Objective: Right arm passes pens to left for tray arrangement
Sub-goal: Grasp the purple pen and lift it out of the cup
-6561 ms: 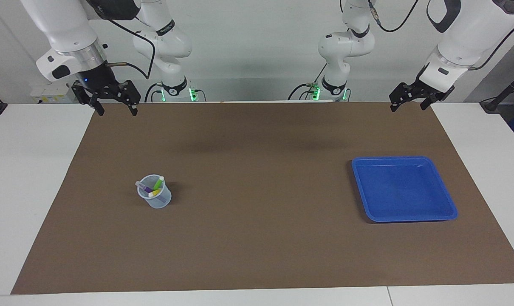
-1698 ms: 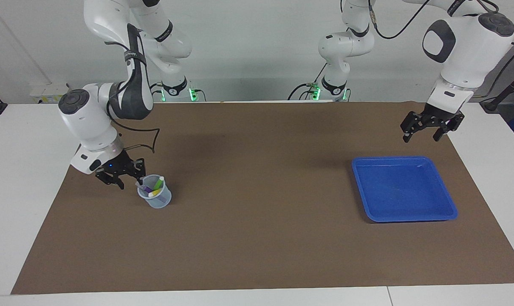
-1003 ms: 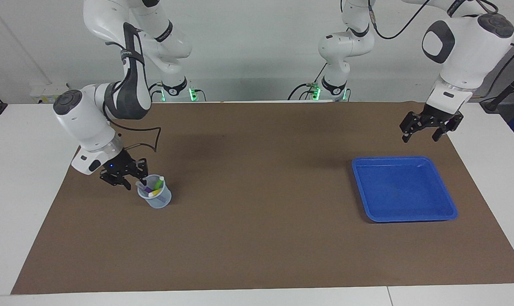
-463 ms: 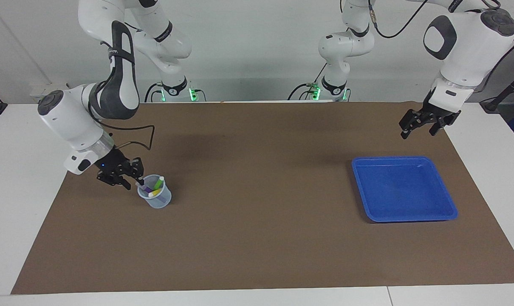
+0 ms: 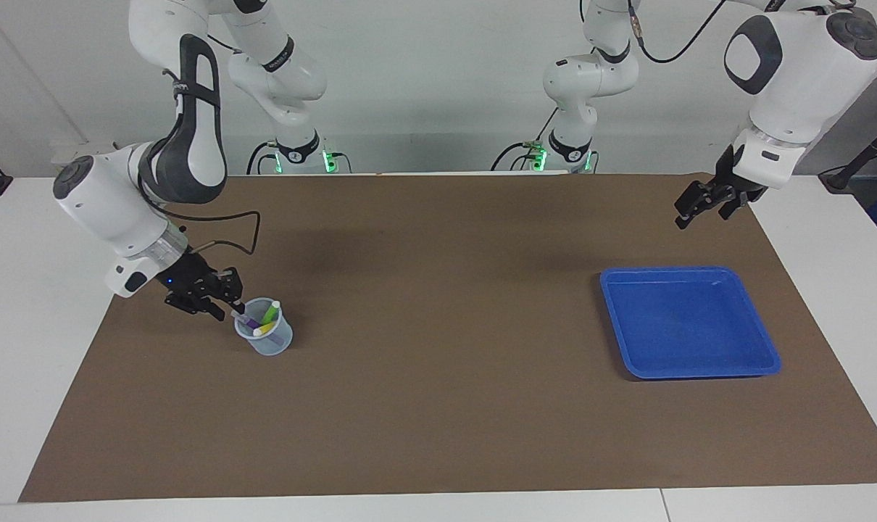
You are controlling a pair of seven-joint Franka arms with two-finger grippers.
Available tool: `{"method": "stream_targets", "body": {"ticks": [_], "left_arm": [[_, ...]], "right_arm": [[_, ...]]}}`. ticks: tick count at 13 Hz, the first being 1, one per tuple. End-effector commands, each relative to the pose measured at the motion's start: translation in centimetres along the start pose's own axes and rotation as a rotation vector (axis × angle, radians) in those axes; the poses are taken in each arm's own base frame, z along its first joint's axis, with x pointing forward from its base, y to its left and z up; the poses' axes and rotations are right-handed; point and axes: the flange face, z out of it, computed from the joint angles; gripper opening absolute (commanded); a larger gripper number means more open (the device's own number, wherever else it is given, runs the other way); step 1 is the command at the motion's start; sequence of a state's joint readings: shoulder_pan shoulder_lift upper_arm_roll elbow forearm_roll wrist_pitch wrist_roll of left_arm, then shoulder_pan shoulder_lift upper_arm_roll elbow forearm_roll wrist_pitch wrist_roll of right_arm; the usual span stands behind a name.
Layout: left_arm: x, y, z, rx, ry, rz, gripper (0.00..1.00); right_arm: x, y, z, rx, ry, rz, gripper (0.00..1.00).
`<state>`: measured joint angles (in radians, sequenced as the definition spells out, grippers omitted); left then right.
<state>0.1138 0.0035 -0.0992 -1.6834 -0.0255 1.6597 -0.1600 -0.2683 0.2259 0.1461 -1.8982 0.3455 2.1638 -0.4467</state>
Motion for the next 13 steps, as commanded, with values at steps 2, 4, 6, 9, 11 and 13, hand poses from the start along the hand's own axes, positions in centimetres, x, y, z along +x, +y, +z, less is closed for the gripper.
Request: {"method": "stream_targets", "body": {"ticks": [2, 4, 6, 9, 11, 13], "left_arm": [[0.6, 0.3, -0.3, -0.024, -0.061, -0.066, 0.95], [0.3, 0.7, -0.3, -0.067, -0.104, -0.144, 0.95], [0.1, 0.9, -0.3, -0.083, -0.129, -0.21, 0.95], [-0.6, 1.7, -0.2, -0.145, -0.187, -0.366, 0.95], [-1.0, 2.3, -0.1, -0.16, -0.214, -0.416, 0.95], [-1.1, 2.6, -0.2, -0.175, -0.228, -0.445, 0.96]], "right_arm": [[-0.3, 0.1, 0.9, 0.024, 0.006, -0.006, 0.41], [-0.4, 0.5, 1.5, 0.027, -0.004, -0.006, 0.4], [-0.4, 0.4, 1.7, 0.024, -0.004, -0.016, 0.29], [-0.3, 0.4, 1.7, 0.017, -0.004, -0.021, 0.06], [-0.3, 0.5, 1.6, 0.017, -0.003, -0.017, 0.0], [-0.2, 0.4, 1.4, 0.016, 0.0, -0.016, 0.0]]}}
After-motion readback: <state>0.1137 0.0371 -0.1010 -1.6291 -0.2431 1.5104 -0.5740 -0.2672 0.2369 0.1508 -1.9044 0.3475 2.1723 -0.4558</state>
